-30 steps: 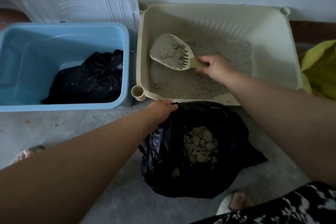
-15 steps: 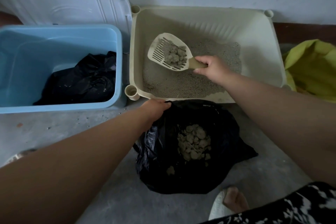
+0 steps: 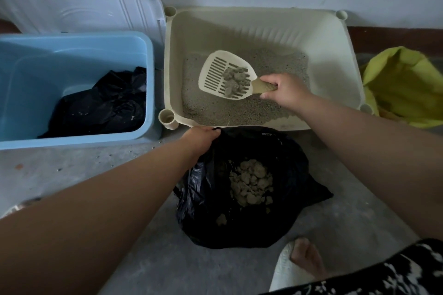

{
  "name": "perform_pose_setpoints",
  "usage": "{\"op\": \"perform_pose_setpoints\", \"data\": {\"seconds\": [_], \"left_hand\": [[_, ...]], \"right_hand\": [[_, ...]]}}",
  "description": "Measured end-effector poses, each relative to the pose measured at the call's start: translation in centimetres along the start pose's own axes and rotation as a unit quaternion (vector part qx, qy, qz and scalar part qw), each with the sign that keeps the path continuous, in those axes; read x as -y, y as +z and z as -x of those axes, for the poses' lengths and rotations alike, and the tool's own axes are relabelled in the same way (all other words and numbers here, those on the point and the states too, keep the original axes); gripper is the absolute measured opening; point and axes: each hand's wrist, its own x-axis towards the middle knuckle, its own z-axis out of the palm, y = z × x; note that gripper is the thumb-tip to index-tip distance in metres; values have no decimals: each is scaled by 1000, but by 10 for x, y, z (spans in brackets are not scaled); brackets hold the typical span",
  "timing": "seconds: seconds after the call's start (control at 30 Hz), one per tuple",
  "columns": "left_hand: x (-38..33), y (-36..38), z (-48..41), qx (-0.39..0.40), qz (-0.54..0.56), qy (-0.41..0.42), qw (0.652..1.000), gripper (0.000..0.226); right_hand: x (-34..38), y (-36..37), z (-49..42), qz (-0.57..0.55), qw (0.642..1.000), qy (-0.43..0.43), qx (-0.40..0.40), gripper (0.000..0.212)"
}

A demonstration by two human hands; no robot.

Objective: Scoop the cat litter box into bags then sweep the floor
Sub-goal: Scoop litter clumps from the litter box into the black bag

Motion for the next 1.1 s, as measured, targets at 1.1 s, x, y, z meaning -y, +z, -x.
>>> {"op": "perform_pose_setpoints", "data": {"seconds": [1.1], "left_hand": [[1,7,4,-21,144,-66,987,12]], "right_hand": [[-6,-44,81,160,976,-87,115,37]]}}
